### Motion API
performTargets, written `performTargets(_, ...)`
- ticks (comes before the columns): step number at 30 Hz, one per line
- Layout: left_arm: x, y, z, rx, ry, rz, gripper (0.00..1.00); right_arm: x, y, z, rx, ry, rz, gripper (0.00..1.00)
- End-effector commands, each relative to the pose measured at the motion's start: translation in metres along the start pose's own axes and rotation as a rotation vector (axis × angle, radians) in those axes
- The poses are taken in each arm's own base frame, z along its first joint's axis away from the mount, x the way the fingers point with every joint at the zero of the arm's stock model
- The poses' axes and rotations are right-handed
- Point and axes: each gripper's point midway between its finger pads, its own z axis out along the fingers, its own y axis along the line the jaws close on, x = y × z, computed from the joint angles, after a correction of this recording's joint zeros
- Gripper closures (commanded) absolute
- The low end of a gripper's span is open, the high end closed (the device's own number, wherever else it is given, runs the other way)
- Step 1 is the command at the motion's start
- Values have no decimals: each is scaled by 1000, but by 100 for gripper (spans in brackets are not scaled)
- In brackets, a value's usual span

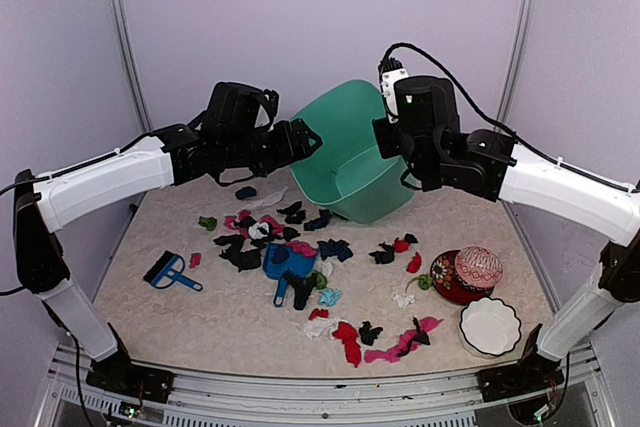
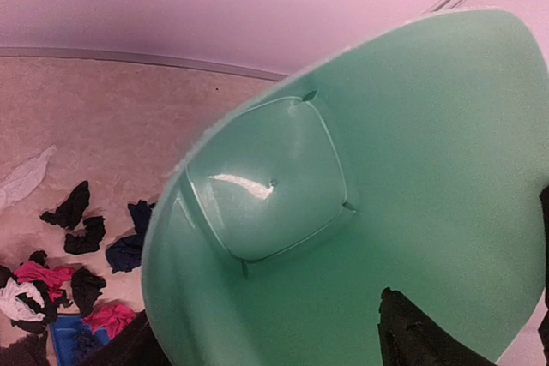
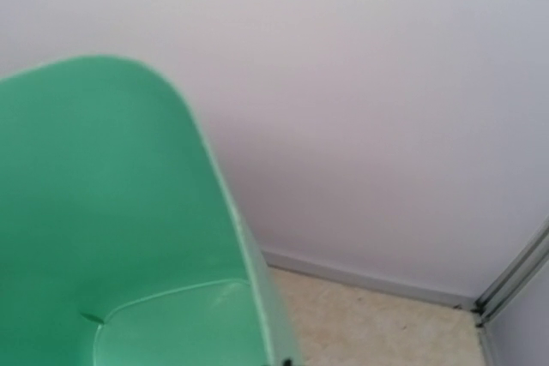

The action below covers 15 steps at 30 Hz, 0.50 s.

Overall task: Sweep away the paper scraps from the table
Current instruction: Pass from the right arm to the left

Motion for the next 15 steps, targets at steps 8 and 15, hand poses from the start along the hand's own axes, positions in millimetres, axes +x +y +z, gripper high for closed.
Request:
performTargets(8, 15, 11, 5, -39, 26, -12, 63, -46, -31, -32, 105, -161, 139, 100)
performTargets(15, 10, 12, 4, -41, 16, -1, 89, -38, -27, -38, 106, -170, 132, 100)
